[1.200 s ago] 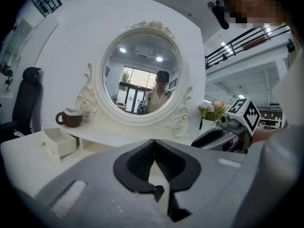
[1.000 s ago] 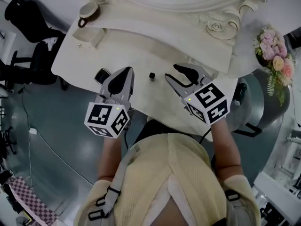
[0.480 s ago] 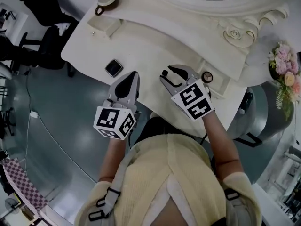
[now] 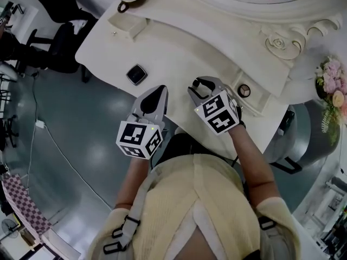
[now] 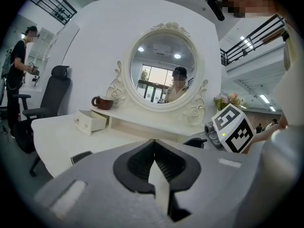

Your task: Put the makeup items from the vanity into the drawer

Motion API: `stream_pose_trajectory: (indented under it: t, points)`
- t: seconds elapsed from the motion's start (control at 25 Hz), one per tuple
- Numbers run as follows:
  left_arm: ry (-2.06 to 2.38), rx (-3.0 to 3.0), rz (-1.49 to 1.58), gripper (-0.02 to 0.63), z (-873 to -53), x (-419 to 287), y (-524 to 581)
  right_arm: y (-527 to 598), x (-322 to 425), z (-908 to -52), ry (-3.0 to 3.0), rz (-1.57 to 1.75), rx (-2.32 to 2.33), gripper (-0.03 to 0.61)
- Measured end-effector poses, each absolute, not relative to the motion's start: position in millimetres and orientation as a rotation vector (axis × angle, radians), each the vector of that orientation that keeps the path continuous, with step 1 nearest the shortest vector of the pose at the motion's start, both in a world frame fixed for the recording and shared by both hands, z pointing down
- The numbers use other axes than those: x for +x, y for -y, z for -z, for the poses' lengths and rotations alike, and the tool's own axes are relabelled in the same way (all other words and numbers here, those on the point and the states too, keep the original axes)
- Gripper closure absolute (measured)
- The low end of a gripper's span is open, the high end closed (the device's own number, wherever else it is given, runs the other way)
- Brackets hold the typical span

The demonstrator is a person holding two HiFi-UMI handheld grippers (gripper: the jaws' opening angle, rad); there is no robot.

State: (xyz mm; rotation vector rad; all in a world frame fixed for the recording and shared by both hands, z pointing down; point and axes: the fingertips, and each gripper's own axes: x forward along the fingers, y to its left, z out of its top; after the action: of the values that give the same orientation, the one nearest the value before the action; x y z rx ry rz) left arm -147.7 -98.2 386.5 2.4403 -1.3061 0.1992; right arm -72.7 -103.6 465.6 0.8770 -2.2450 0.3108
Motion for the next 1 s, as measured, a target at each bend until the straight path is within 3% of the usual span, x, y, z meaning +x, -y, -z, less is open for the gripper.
stream_pose_trajectory:
  t: [0.2,1.0]
  points:
    - [1.3,2.431,-0.214,0.612,-391,-148,98,106,-71,-467,2.227,-0.283,0.895,0.466]
    - [1.02,2.596,-0.225,0.612,-372,-81,105,93,-31,-374,2.36,-0.218,1.09,0.472]
